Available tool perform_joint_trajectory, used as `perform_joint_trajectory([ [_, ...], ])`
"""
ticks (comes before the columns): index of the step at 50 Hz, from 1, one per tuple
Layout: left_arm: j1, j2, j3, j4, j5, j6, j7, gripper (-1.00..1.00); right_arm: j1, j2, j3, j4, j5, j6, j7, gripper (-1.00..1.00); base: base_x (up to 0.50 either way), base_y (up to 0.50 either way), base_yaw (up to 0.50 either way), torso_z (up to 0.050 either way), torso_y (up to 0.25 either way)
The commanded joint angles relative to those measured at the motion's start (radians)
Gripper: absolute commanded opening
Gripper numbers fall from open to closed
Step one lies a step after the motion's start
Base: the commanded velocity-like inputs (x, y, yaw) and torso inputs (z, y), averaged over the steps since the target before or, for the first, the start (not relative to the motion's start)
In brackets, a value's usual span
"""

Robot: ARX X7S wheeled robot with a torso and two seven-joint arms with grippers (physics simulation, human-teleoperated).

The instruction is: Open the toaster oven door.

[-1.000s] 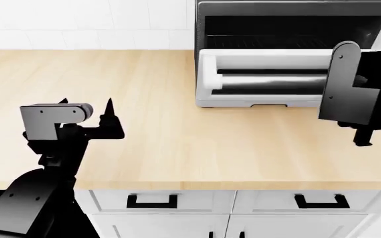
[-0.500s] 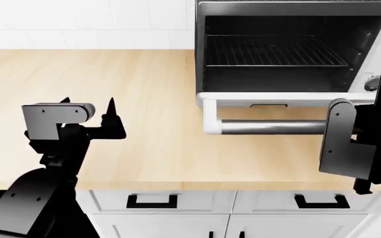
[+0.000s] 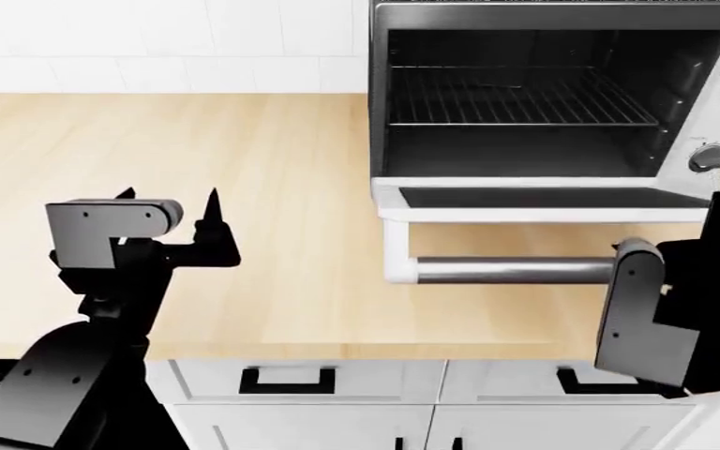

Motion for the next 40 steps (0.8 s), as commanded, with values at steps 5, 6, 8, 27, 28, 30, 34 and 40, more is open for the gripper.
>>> perform_joint_trajectory([
  [5, 0.008, -0.003, 0.004, -0.005, 0.000, 0.009, -0.003, 1.00, -0.005, 0.013, -0.055, -0.009, 0.145, -0.007, 0.102, -1.00, -0.01, 0.00, -0.01, 0.002, 0.005],
  [6, 0.009, -0.003, 0.004, -0.005, 0.000, 0.009, -0.004, 1.00, -0.013, 0.008, -0.061, 0.000, 0.145, -0.012, 0.110, -1.00, 0.00, 0.00, 0.00, 0.000, 0.000],
  [8, 0.009, -0.003, 0.004, -0.005, 0.000, 0.010, -0.005, 1.00, -0.027, -0.002, -0.069, 0.014, 0.145, -0.018, 0.124, -1.00, 0.00, 0.00, 0.00, 0.000, 0.000],
  [27, 0.012, -0.006, 0.010, -0.016, 0.001, 0.021, -0.007, 1.00, -0.131, -0.077, -0.140, 0.118, 0.136, -0.071, 0.213, -1.00, 0.00, 0.00, 0.00, 0.000, 0.000],
  [28, 0.012, -0.006, 0.010, -0.016, 0.000, 0.021, -0.008, 1.00, -0.133, -0.079, -0.141, 0.123, 0.136, -0.074, 0.215, -1.00, 0.00, 0.00, 0.00, 0.000, 0.000],
  [30, 0.011, -0.006, 0.011, -0.016, 0.000, 0.022, -0.008, 1.00, -0.139, -0.084, -0.144, 0.132, 0.137, -0.079, 0.221, -1.00, 0.00, 0.00, 0.00, 0.000, 0.000],
  [34, 0.012, -0.006, 0.012, -0.018, -0.001, 0.023, -0.008, 1.00, -0.156, -0.097, -0.151, 0.152, 0.139, -0.089, 0.239, -1.00, 0.00, 0.00, 0.00, 0.000, 0.000],
  [40, 0.014, -0.007, 0.013, -0.021, -0.002, 0.026, -0.009, 1.00, -0.179, -0.113, -0.160, 0.176, 0.145, -0.103, 0.265, -1.00, 0.00, 0.00, 0.00, 0.000, 0.000],
])
